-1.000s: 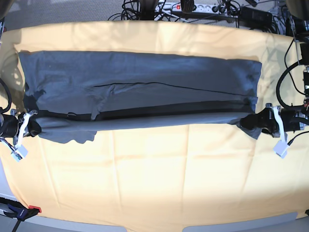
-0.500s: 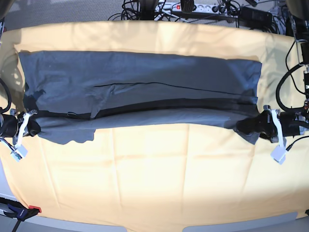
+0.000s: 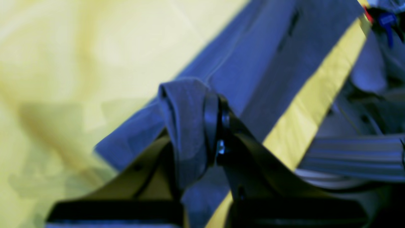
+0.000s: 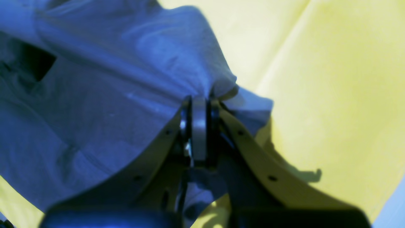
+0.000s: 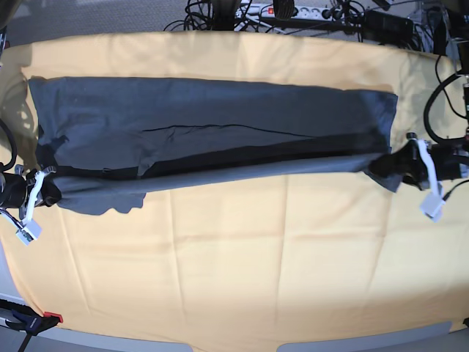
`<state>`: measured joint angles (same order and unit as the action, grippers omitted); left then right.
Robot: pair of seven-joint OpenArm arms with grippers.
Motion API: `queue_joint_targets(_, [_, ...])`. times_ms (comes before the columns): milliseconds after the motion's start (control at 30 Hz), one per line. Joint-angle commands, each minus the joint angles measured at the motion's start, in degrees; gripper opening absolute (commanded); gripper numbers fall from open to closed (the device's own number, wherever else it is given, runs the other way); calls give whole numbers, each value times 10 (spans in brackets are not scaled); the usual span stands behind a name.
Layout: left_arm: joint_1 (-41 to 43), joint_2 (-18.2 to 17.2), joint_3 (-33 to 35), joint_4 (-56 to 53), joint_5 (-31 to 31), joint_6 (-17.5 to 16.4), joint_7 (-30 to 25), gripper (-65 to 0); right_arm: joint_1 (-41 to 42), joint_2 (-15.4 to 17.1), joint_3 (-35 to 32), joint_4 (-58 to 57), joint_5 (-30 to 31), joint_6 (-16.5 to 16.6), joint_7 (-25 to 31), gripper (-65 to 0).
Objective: Fold the T-shirt properly
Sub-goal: 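Fold the grasped edge over the shirt body with both grippers, then release the folded edge and reposition both grippers at the strip ends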
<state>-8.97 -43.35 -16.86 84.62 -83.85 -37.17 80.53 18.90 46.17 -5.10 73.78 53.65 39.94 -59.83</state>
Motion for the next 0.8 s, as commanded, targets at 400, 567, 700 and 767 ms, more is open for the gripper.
queue_joint_targets(400, [40,-20,-23,8,-11,6,-5,-650,16,15,7,8,5,1,6,-650])
queue_joint_targets(567, [66,-14,-23,8,-11,7,-5,-650,16,15,7,8,6,1,8,-650])
queue_joint_targets(700, [75,2,-23,8,-11,7,-5,-415,19,15,7,8,21,1,6,-394])
queue_joint_targets(767, [75,14,-23,8,-11,10,-5,-256,21,15,7,8,21,1,7,-230])
